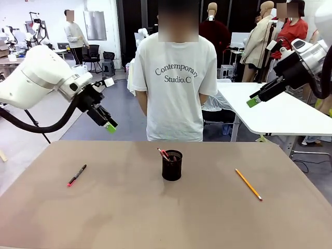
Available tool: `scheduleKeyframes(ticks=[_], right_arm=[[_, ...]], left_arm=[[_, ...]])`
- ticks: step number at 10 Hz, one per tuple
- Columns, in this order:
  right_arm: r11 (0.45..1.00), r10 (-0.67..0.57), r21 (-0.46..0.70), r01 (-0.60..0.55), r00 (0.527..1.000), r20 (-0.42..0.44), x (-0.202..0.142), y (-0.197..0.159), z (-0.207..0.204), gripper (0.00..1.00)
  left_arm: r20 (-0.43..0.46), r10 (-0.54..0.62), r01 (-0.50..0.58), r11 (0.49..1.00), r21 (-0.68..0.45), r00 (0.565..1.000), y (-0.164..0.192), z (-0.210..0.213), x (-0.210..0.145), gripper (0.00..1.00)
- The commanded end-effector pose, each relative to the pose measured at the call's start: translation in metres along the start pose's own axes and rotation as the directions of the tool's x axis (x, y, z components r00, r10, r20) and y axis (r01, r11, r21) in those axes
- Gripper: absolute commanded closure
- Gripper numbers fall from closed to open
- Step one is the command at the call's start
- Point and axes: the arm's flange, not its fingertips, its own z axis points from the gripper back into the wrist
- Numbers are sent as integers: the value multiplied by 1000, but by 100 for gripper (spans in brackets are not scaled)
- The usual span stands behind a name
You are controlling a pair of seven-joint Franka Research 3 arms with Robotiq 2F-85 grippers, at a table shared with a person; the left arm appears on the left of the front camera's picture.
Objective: Place the pens into the pen holder.
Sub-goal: Pick up a writing instrument from the table and place it into the Pen holder.
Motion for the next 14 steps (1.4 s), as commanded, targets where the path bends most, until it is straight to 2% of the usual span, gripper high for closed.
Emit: scheduleKeyframes(ticks=[1, 3, 5, 7, 8, 10, 11, 12, 14], right_arm=[[1000, -3, 8, 2, 1000, 15, 2, 0, 1, 0], [1000, -3, 8, 2, 1000, 15, 2, 0, 1, 0], [1000, -3, 8, 2, 1000, 15, 2, 0, 1, 0], [1000, -3, 8, 2, 1000, 15, 2, 0, 1, 0], [1000, -3, 8, 2, 1000, 15, 2, 0, 1, 0], [1000, -3, 8, 2, 1000, 15, 2, 0, 1, 0], [1000, -3, 8, 2, 1000, 15, 2, 0, 1, 0], [1000, -3, 8, 2, 1000, 15, 2, 0, 1, 0], [1000, -3, 8, 2, 1000, 15, 2, 0, 1, 0]], left_arm=[[-116, 58, -60, 998, -15, 992, -11, 9, -6, 0], [-237, 193, -195, 981, 15, 952, -5, 15, -25, 0], [-373, 310, -260, 949, 177, 874, 3, 6, -35, 0], [-409, 423, -316, 898, 304, 809, 3, -5, -53, 0], [-399, 494, -361, 859, 364, 773, 1, -7, -63, 0], [-346, 528, -389, 832, 396, 776, -1, -9, -77, 0], [-233, 481, -366, 838, 404, 845, -1, -11, -75, 0], [-371, 506, -377, 850, 367, 779, 9, -9, -73, 0], [-371, 506, -377, 850, 367, 779, 9, -9, -73, 0]])
